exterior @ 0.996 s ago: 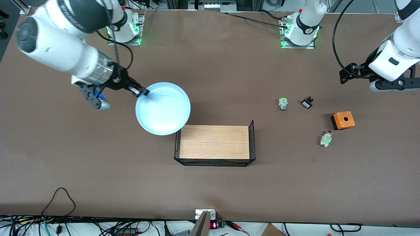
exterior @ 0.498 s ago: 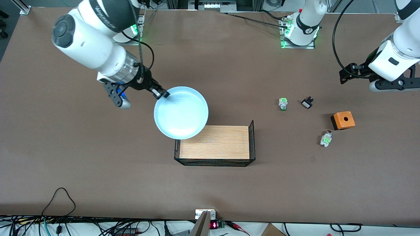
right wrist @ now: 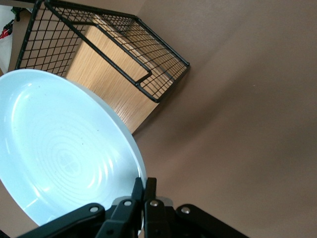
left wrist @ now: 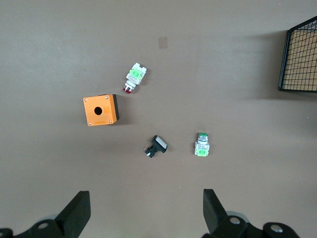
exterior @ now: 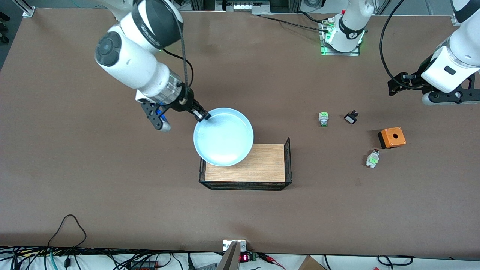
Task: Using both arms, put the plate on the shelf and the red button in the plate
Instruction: 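Carry the plate with the right gripper over the wooden tray, then lower the plate onto the tray and open the right gripper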
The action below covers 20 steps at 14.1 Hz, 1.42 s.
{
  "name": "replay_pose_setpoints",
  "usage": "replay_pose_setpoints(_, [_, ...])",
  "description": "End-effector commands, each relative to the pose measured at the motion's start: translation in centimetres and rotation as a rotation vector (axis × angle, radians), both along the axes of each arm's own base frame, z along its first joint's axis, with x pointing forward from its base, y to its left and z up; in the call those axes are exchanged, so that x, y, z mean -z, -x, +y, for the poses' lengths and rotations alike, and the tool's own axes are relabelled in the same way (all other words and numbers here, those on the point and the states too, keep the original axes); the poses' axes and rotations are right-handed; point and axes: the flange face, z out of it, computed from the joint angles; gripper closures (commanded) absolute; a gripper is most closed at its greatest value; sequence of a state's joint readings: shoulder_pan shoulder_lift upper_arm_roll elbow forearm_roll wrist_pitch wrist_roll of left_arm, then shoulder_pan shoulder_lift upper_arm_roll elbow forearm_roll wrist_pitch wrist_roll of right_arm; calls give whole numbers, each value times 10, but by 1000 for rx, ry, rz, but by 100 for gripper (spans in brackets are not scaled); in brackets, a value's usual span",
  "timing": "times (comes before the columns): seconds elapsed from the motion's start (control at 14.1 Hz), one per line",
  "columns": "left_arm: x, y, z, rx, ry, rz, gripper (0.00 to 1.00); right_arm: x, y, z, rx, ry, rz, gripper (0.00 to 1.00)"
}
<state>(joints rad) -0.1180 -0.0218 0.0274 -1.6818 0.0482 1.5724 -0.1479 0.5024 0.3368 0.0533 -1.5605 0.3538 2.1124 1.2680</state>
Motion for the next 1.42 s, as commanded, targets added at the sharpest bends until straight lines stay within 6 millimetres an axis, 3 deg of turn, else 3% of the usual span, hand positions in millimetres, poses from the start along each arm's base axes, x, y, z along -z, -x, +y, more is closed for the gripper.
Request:
replay_pose_setpoints(0.0, [-6, -2, 1, 17, 17, 5, 0, 7, -5, 20, 21, 17, -25, 100])
replay_pose_setpoints(0.28, [-6, -2, 1, 17, 17, 5, 0, 24, -10, 45, 26, 6, -43, 100])
replay_pose_setpoints(0.71, [-6, -2, 1, 18, 17, 5, 0, 43, -14, 48, 18, 25, -44, 100])
replay_pose_setpoints(1.0, [-6, -2, 1, 15, 17, 5, 0, 73, -18, 57, 7, 49, -68, 100])
replay_pose_setpoints(1.35, [-6, -2, 2, 14, 17, 5, 0, 86, -19, 57, -6, 79, -70, 100])
